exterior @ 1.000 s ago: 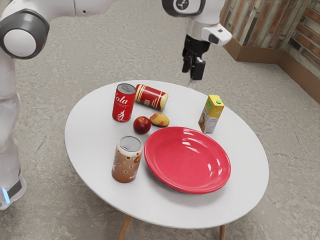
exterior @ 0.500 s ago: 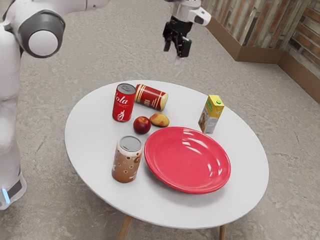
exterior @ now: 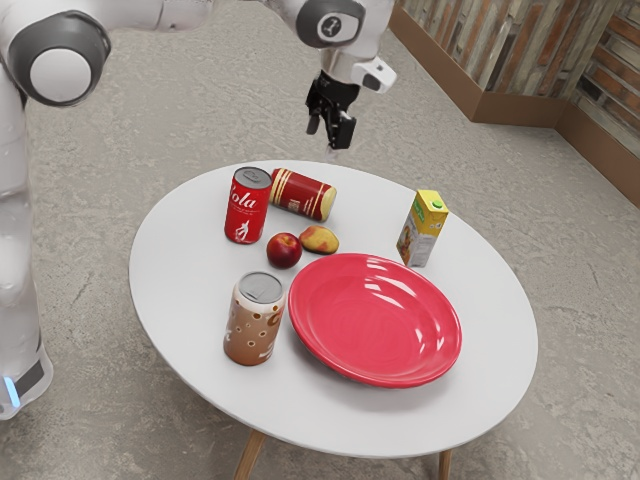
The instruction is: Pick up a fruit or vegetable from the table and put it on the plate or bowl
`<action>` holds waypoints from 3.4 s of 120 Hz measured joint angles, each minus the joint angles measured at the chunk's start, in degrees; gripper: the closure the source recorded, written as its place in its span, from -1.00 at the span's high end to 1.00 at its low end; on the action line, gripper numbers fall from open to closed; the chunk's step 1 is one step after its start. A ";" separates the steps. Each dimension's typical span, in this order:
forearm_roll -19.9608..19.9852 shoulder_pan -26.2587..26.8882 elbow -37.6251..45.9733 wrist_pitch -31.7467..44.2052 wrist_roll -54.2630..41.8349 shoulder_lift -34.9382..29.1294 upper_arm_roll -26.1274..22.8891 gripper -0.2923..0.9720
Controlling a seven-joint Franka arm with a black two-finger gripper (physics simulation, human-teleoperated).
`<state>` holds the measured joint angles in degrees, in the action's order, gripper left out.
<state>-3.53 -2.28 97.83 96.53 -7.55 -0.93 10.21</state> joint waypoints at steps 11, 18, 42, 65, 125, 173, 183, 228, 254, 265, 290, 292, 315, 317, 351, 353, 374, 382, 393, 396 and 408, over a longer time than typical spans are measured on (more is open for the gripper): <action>-1.48 -0.57 2.43 4.05 -2.11 -1.01 -1.25 0.54; -1.88 -0.63 2.81 5.81 -3.29 -1.14 -1.90 0.54; 1.03 1.07 2.49 9.02 -6.51 -0.94 -3.51 0.54; 3.11 3.16 2.75 10.36 -8.57 -0.64 -3.47 0.54; 3.72 -0.60 8.89 13.74 -11.64 -0.24 -3.02 0.54; 3.79 -2.26 8.95 14.59 -12.64 -0.21 -3.44 0.54; 3.79 -1.61 8.96 14.64 -12.76 -0.29 -3.44 0.54; 3.79 2.28 8.98 14.72 -13.14 -0.19 -3.36 0.54; 3.79 3.13 9.87 15.42 -13.29 -0.19 -3.19 0.54; 3.82 2.97 10.81 15.93 -13.34 -0.31 -3.08 0.54; 4.15 1.04 11.93 16.87 -12.64 -0.66 -3.06 0.54; 4.16 0.83 12.03 16.97 -12.55 -0.65 -3.07 0.54; 4.22 -1.15 13.76 18.11 -11.75 -0.50 -3.26 0.54; 4.22 -1.26 13.92 18.24 -11.69 -0.51 -3.29 0.54; 4.23 -0.63 14.55 19.40 -10.91 -0.49 -3.51 0.54; 4.23 -0.47 14.65 19.48 -10.88 -0.51 -3.49 0.54; 4.62 1.14 16.00 20.57 -10.54 -0.77 -3.36 0.54; 4.86 1.55 16.31 20.98 -10.42 -0.96 -3.30 0.54; 5.03 1.77 17.56 21.52 -10.28 -1.44 -3.12 0.54; 5.06 1.70 17.86 21.65 -10.25 -1.52 -3.08 0.54; 5.14 0.84 18.30 22.26 -10.13 -1.35 -3.11 0.54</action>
<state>1.61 -1.44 116.13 118.79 -17.68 -2.28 7.10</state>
